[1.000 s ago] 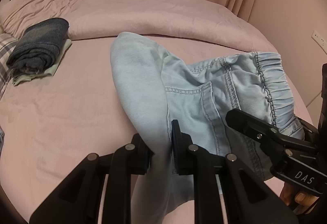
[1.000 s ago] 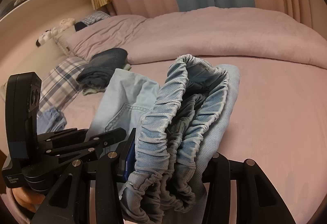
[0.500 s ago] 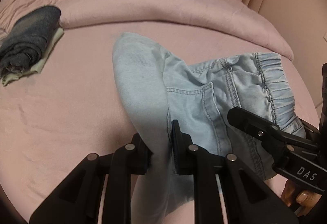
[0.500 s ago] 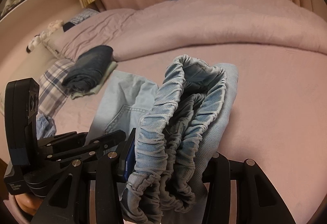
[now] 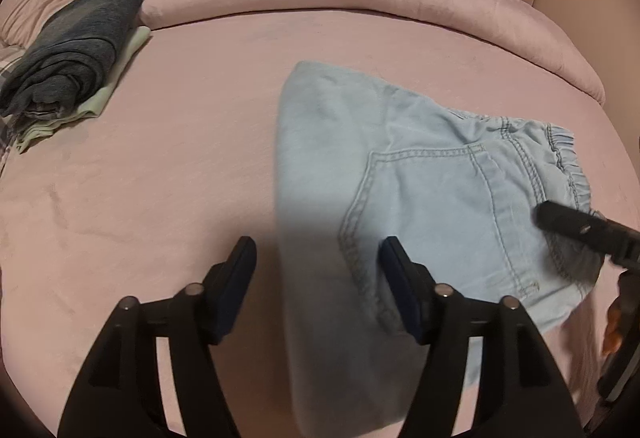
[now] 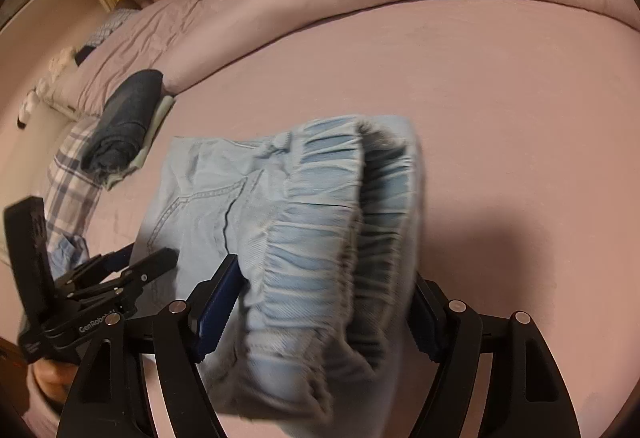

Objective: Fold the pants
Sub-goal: 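Release both tools and lift them off the folded jeans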

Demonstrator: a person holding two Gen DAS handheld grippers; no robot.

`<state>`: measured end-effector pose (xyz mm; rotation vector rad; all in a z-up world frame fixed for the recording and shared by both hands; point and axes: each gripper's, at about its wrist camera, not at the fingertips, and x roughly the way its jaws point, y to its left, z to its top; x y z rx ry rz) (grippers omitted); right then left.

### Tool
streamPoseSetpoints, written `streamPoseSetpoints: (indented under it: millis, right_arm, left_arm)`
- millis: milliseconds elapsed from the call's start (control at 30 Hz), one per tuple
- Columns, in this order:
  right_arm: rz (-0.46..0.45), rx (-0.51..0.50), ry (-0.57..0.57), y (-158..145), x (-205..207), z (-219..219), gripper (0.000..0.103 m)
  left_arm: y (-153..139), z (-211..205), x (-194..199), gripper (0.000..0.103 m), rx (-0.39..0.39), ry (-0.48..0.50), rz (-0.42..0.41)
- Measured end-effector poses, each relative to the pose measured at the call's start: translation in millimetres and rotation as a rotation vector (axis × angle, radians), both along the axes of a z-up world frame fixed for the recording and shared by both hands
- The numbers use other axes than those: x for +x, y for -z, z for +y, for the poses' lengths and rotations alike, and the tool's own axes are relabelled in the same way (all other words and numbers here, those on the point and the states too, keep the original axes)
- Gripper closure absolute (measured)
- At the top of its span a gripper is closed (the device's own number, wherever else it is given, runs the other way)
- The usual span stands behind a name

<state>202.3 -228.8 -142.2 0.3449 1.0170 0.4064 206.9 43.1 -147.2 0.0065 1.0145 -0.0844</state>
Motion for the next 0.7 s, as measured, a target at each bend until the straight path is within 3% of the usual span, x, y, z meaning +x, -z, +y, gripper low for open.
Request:
streamPoseSetpoints:
  millis: [200,400,700]
  right_arm:
    - [-0.046,-0.021,0.060,-17,-14,-24,0.019]
    - [0.021,-0.131,0.087,10,-7,-20,0.017]
    - [-0.014,-0.151,0.088,-16,-20,-10,0.016]
  left_arm:
    - [-2,7,-14,0.022,0.036,-0.026,-0.022]
    - [18,12,-10,0.009,0.049,-0.056,0.021]
    - [-5,8,-25,0.010,0.106,-0.092,0.023]
